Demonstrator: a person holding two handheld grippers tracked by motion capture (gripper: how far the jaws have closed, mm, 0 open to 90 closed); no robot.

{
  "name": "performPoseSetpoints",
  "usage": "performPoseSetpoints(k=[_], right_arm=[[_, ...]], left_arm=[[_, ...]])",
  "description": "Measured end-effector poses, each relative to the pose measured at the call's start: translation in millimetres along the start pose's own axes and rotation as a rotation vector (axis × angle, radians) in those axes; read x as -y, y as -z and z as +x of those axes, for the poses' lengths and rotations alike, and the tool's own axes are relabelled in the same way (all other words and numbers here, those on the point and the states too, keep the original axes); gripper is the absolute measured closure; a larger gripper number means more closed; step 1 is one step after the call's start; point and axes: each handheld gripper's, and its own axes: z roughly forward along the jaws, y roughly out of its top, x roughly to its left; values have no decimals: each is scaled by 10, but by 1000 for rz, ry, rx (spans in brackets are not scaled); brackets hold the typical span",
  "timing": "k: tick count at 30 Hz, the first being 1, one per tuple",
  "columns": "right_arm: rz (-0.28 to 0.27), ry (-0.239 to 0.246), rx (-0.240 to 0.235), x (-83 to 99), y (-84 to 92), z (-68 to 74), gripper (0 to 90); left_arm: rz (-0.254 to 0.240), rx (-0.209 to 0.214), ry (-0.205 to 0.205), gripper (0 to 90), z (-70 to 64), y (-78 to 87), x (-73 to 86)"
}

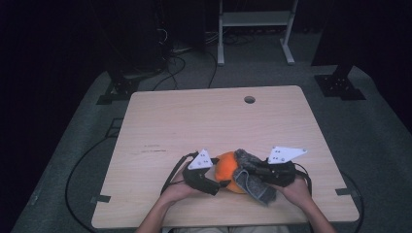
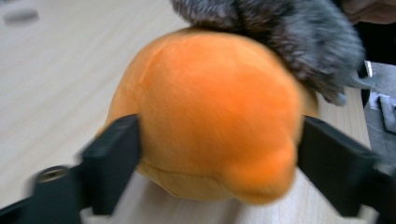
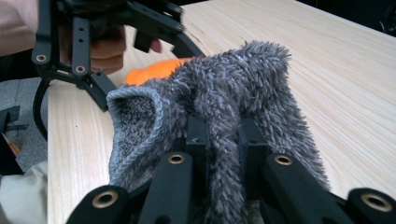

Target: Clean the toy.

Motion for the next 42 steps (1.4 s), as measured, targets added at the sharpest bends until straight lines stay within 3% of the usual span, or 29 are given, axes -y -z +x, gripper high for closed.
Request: performPoseSetpoints(k=[3,4,6,7,9,10,13,16,18,20,22,25,26,28,31,33,35,37,38,40,41,42], right_arm=[[-18,6,8,-52,86,10,776],[-60,5,-23,-102,96,30,776],[-60,7,-34,-120,75,47,776],[-38,22,-35,-124,43,65,776],[-21,23,-40,-93,5,51,776],[-10,17,-46,-79,7,34,776],[-8,18,-34,-93,50,35,776],[-44,24,-53,-160,45,105,776],[-27,61,-53,-192,-1,160,776],[-15,62,-53,-180,-15,146,776],[6,57,-21,-126,1,68,777],[1,-12,0,-39,57,-50,777],[-14,-5,1,-60,72,-22,777],[-60,10,-44,-132,65,79,777],[-15,95,-48,-213,-47,213,777],[0,65,-47,-149,-64,126,778],[28,33,9,-25,-23,-22,777],[27,-24,25,68,58,-115,777],[31,-7,51,89,97,-81,777],[22,3,50,89,94,-47,777],[7,14,33,82,73,-11,777],[-2,26,14,67,42,34,777]], left_arm=[[-13,-14,-67,295,-67,14,-43],[-11,-12,-96,310,-91,15,-52],[-4,-9,-124,307,-122,17,-66],[-7,0,-96,284,-106,22,-64],[-37,33,5,185,-41,23,-49],[-46,35,25,189,-22,22,-46],[-54,15,-14,294,-64,4,-48],[-32,5,-80,319,-125,1,-58],[-12,2,-109,326,-138,16,-50],[-3,6,-110,334,-121,27,-27],[-6,10,-102,336,-109,22,-17],[-4,3,-109,339,-126,2,-34],[6,2,-125,342,-131,3,-40],[9,5,-128,344,-138,2,-38],[40,-1,-135,347,-113,21,-15],[66,-7,-134,349,-84,29,25],[70,-5,-131,350,-73,37,51],[45,26,-115,318,-66,72,19],[13,33,-103,239,-67,93,-16],[-64,29,-66,201,-63,127,-87],[-79,15,-66,206,-69,124,-109],[-59,-9,-86,227,-77,102,-115]])
